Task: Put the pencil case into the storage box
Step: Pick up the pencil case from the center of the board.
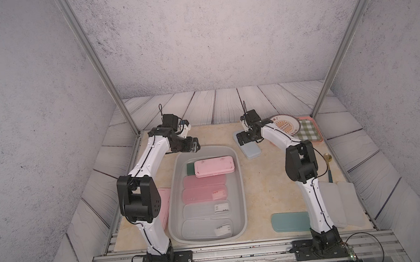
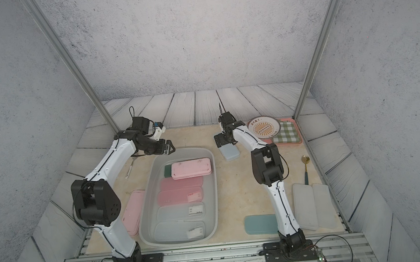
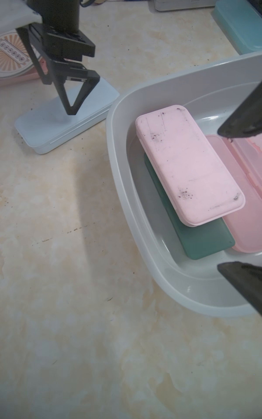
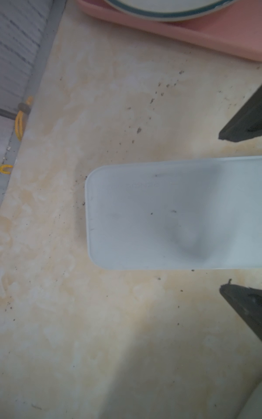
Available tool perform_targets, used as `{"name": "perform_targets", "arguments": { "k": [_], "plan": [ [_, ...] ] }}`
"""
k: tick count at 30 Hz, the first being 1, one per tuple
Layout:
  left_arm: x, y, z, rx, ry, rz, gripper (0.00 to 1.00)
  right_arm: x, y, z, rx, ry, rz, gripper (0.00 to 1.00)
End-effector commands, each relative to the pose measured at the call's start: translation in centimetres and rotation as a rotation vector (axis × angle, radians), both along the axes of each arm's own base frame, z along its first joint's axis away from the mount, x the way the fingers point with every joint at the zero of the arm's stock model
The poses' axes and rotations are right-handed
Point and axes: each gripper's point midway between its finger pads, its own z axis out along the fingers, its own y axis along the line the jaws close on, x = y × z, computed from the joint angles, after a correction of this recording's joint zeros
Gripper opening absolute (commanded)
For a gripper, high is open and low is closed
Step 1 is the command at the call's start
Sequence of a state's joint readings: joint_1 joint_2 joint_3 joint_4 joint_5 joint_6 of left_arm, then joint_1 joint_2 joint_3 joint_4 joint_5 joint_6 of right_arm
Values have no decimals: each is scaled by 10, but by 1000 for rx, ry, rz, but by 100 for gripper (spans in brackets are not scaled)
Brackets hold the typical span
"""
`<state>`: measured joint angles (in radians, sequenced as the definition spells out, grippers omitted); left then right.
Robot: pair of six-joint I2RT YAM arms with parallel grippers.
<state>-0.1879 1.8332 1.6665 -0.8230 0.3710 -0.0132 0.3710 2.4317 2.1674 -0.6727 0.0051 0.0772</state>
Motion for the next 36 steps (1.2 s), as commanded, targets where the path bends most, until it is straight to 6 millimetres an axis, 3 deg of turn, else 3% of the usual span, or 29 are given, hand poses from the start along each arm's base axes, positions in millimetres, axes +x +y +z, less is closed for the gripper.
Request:
{"name": "perform_targets", "arguments": {
  "k": [1,8,17,20,24,29,36],
  "plan": [
    [-9,2,-1,36,0,-16,87,-14,2,-44,-15,114,12,99],
    [-13,1,-4,59,-3,-24,87,-31,5,-60,-15,204,43,99],
    [-16,10,-6,92,-10,12,87,-70,-21,-89,-171,394,12,99],
    [-16,12,-5,104,-15,24,88,-74,-25,-92,-216,400,5,96],
    [-15,17,-4,122,-24,34,88,-65,-31,-79,-271,344,-27,88],
    [-12,24,0,126,-35,56,88,-57,-27,-45,-231,228,-41,84],
    [-6,33,6,120,-39,83,88,-76,-10,4,-60,174,-1,84]
  ]
}}
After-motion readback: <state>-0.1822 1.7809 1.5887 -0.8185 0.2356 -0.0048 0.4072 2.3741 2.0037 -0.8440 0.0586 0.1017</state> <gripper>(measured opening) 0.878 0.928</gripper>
